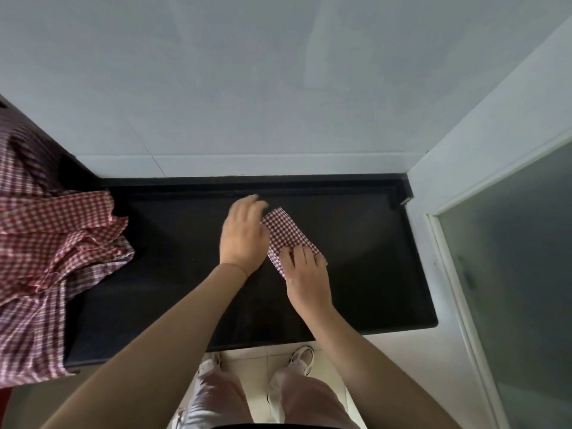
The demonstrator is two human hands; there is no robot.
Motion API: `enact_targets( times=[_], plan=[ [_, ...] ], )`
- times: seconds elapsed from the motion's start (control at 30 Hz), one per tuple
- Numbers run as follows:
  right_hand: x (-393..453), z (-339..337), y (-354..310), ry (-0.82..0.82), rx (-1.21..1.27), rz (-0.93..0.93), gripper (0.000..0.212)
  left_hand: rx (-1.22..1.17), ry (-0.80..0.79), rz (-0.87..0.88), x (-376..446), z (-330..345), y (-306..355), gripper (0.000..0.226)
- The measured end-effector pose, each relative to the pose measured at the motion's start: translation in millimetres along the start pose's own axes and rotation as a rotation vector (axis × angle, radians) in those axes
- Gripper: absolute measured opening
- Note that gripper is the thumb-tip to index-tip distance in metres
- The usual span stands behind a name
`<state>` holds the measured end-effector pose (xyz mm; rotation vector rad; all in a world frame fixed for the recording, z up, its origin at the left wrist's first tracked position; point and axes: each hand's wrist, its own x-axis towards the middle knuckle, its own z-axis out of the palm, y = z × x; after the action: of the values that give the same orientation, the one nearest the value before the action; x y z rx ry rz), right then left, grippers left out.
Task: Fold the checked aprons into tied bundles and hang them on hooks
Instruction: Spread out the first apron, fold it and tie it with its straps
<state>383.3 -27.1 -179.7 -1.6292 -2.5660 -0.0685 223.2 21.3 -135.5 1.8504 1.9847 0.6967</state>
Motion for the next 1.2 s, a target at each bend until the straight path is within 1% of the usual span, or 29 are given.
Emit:
enact_targets(
  times=[0.03,0.07,0.1,0.13,0.2,0.23,0.27,0.33,0.37,0.4,0.5,0.57,0.63,0.77,0.87,0.93,1.0,1.1,1.2],
  plan=[
    [2.1,-0.2,2.2,0.005,0.013,-0.008,0.047,0.124,-0.101,0.183,2.5,3.3,5.5,0.049],
    [2.8,-0.5,6.4,0.009,0.025,-0.014,0.046,0.252,-0.239,0.313,4.5,9.5,9.2,0.053],
    [2.7,-1.2,12.4,0.008,0.034,-0.021,0.045,0.376,-0.368,0.374,7.2,16.0,10.2,0.055],
    [2.6,-2.9,18.3,0.006,0.043,-0.031,0.042,0.463,-0.458,0.375,9.7,20.5,7.4,0.056],
    [2.1,-7.9,28.3,0.025,0.075,-0.027,0.031,0.507,-0.537,0.313,9.9,28.5,-3.1,0.060],
    [3.9,-11.1,29.6,0.058,0.103,-0.002,0.027,0.517,-0.552,0.306,6.2,32.4,-7.2,0.061],
    [9.0,-14.6,27.6,0.099,0.139,0.045,0.026,0.534,-0.557,0.301,1.1,35.6,-10.5,0.063],
    [25.7,-17.5,21.7,0.163,0.187,0.159,0.031,0.576,-0.570,0.273,-8.9,42.1,-14.3,0.066],
    [34.3,-15.8,19.8,0.161,0.178,0.207,0.033,0.594,-0.572,0.253,-11.7,44.3,-14.3,0.068],
    [39.6,-11.4,18.8,0.120,0.161,0.247,0.038,0.602,-0.563,0.238,-12.9,46.8,-14.0,0.068],
    [33.0,11.2,24.2,-0.129,0.163,0.322,0.061,0.555,-0.565,0.181,-10.2,47.9,-10.4,0.065],
    [18.3,23.8,30.9,-0.161,0.158,0.314,0.067,0.527,-0.586,0.159,-7.6,47.5,-8.0,0.063],
    [8.7,29.3,36.2,-0.143,0.182,0.315,0.066,0.523,-0.612,0.143,-6.7,45.6,-6.2,0.062],
    [-3.8,28.3,43.8,-0.121,0.271,0.346,0.062,0.488,-0.600,0.111,1.3,43.8,0.2,0.061],
    [-1.1,18.6,55.2,-0.183,0.409,0.468,0.064,0.563,-0.614,0.094,18.2,37.4,11.4,0.065],
    [7.5,7.7,64.1,-0.213,0.414,0.533,0.063,0.626,-0.642,0.091,26.5,32.3,19.0,0.068],
    [16.5,-1.1,68.5,-0.275,0.395,0.565,0.053,0.591,-0.654,0.080,30.1,31.5,24.7,0.068],
    [25.3,-5.7,72.4,-0.436,0.600,0.687,0.050,0.456,-0.757,-0.030,29.1,32.9,28.6,0.066],
    [27.5,-16.7,85.2,-0.542,0.801,0.735,0.044,0.358,-0.843,-0.177,25.1,30.9,27.6,0.068]
  ],
)
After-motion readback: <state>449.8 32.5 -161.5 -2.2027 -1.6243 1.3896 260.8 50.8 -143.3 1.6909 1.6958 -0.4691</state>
